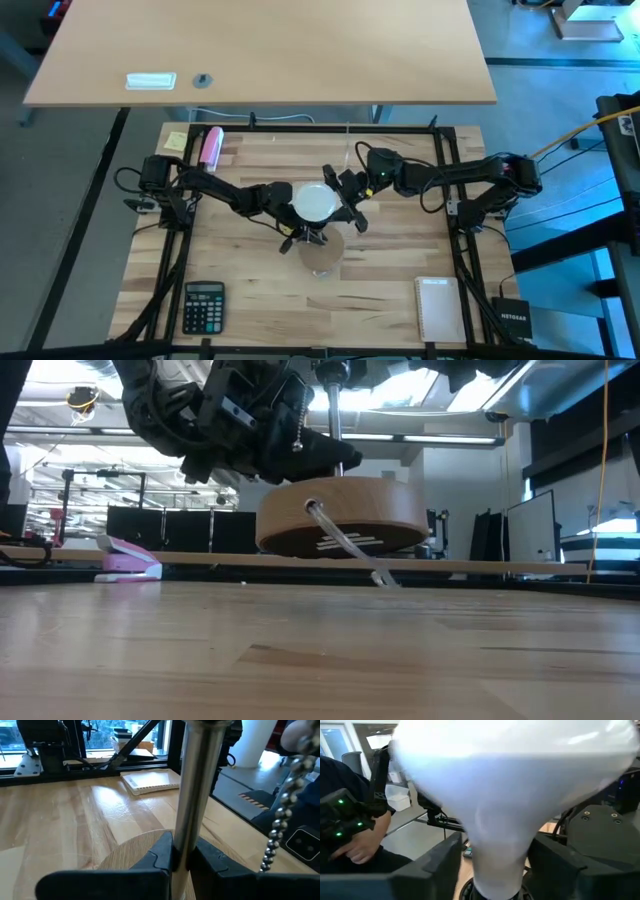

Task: Screw lightbulb
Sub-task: Insert the white lightbulb into the brown lamp

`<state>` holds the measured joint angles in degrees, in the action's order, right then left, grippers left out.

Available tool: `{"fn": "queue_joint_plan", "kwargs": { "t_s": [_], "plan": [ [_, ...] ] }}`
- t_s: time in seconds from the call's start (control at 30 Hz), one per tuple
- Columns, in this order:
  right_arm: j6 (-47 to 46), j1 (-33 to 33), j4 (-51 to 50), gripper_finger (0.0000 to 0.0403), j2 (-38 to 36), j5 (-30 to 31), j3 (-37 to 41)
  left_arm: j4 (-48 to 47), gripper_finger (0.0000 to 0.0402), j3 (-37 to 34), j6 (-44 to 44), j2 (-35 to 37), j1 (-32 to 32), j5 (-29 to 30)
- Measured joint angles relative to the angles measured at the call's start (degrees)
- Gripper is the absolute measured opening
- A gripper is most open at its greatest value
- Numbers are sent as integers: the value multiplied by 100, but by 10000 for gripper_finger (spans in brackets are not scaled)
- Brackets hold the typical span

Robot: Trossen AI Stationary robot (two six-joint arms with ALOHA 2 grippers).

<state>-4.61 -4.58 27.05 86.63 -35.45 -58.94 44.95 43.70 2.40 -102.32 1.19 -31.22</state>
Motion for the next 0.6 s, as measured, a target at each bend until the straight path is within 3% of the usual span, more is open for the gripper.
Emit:
{"fn": "queue_joint_plan", "kwargs": {
  "t_s": [0.1,0.33,0.6],
  "plan": [
    [32,2,-17,156,0,170,-2,6,29,0,-55,0,1,12],
    [280,20,-804,153,-252,1146,-2,-177,27,0,-173,-2,81,663],
    [638,396,-1438,153,-466,3803,-4,-334,27,-2,-609,0,164,2764]
  ]
}}
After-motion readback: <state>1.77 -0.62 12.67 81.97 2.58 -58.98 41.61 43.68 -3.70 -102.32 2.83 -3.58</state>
